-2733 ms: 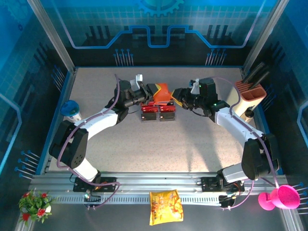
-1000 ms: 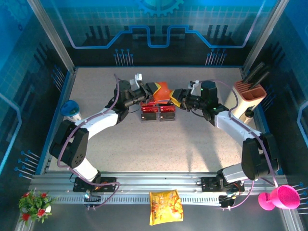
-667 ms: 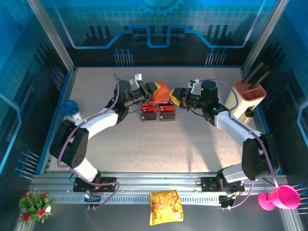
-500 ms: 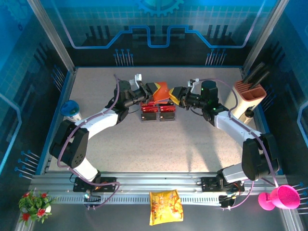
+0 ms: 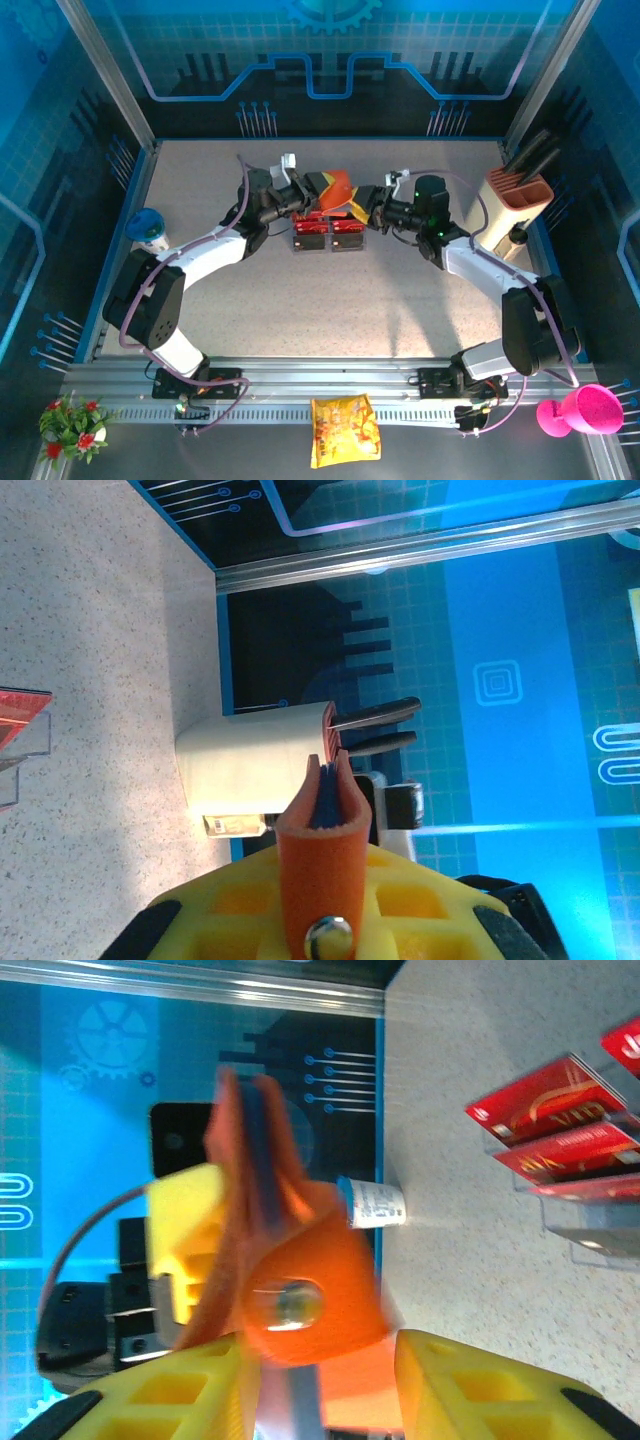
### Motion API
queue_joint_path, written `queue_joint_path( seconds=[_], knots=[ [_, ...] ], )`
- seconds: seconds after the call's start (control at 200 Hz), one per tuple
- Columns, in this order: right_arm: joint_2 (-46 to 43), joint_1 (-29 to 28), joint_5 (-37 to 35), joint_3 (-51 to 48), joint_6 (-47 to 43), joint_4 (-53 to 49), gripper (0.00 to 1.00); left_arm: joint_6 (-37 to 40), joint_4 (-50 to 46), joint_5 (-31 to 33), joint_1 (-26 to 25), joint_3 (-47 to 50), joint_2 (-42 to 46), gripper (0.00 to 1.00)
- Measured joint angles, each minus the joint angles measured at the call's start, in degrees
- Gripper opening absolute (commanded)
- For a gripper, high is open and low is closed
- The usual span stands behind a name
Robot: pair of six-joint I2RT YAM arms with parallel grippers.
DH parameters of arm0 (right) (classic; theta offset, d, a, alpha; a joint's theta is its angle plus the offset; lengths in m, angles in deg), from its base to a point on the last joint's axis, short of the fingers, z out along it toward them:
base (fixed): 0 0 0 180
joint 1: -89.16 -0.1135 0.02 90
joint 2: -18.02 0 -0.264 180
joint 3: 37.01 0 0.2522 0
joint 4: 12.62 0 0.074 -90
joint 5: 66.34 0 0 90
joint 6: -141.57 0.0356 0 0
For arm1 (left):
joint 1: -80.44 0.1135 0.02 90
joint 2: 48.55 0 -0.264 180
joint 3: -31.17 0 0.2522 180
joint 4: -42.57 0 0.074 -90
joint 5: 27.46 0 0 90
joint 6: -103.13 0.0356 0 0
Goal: Put the credit cards into the card holder
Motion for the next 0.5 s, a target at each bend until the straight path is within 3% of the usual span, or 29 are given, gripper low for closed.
queue_joint_path(
  seconds=[0.165,0.305,0.5],
  knots=[
    [-0.02,-0.35,-0.04,-1.84,0.02,0.70,0.41,0.00,-0.09,0.00,-0.24,0.00,0.00,0.10],
    [0.00,-0.35,-0.07,-2.05,0.04,1.09,0.54,-0.02,-0.02,0.02,-0.24,0.00,0.00,0.10],
    [0.59,-0.35,0.35,-2.10,0.98,3.50,0.52,-0.02,0.00,0.04,-0.24,0.00,0.00,0.10]
  ],
)
